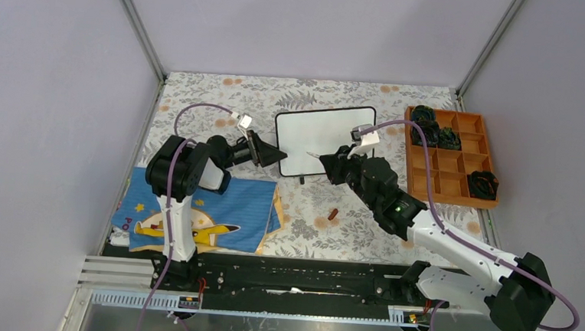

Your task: Write a sentence on the whiteboard

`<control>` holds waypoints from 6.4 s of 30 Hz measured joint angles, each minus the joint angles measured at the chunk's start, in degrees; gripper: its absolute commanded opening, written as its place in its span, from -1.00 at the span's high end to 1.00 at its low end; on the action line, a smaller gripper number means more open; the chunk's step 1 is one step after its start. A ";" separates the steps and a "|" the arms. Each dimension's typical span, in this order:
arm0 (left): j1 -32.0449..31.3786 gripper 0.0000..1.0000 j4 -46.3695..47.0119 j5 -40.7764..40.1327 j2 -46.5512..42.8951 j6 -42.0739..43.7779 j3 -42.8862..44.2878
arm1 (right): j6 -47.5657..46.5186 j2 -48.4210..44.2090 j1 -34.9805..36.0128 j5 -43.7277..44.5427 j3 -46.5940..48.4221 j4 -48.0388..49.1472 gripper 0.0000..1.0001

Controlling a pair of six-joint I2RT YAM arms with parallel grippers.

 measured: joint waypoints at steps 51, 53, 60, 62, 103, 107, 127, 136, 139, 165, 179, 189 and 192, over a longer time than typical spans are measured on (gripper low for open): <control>0.98 0.96 4.94 0.20 4.31 -4.04 4.00 | -12.94 25.16 3.43 11.69 8.50 25.11 1.00; 0.98 0.99 4.96 0.22 4.31 -4.04 4.00 | -13.03 25.66 3.43 11.69 8.92 25.38 1.00; 0.98 1.00 4.96 0.22 4.31 -4.02 4.00 | -13.05 27.28 3.43 11.98 9.86 25.97 1.00; 0.98 1.00 4.96 0.22 4.31 -4.00 4.00 | -13.05 27.74 3.43 12.20 10.08 26.03 1.00; 0.98 1.00 4.96 0.11 4.31 -3.58 4.00 | -12.76 29.97 3.56 16.44 9.03 25.11 1.00; 0.98 1.00 4.96 0.11 4.31 -3.58 4.00 | -12.57 29.38 3.69 16.50 7.67 25.07 1.00; 0.98 1.00 5.01 0.20 4.31 -3.58 4.00 | -12.33 25.33 3.58 17.62 7.08 24.22 1.00; 0.98 1.00 5.03 0.20 4.31 -3.58 4.00 | -12.13 26.49 2.51 17.68 9.35 24.11 1.00; 0.98 1.00 5.03 0.20 4.31 -3.56 4.00 | -11.89 26.97 2.27 17.68 9.38 23.69 1.00; 0.98 1.00 5.03 0.15 4.31 -3.15 4.00 | -8.46 28.30 2.05 15.52 9.38 20.57 1.00; 0.98 1.00 5.03 0.13 4.31 -3.13 4.00 | -5.25 28.28 2.25 11.21 8.33 18.38 1.00; 0.98 1.00 5.05 0.17 4.31 -3.04 4.00 | -4.70 27.65 2.32 9.64 7.76 16.00 1.00; 0.98 1.00 5.07 0.20 4.31 -3.04 4.00 | -4.96 25.83 2.29 10.64 6.51 15.65 1.00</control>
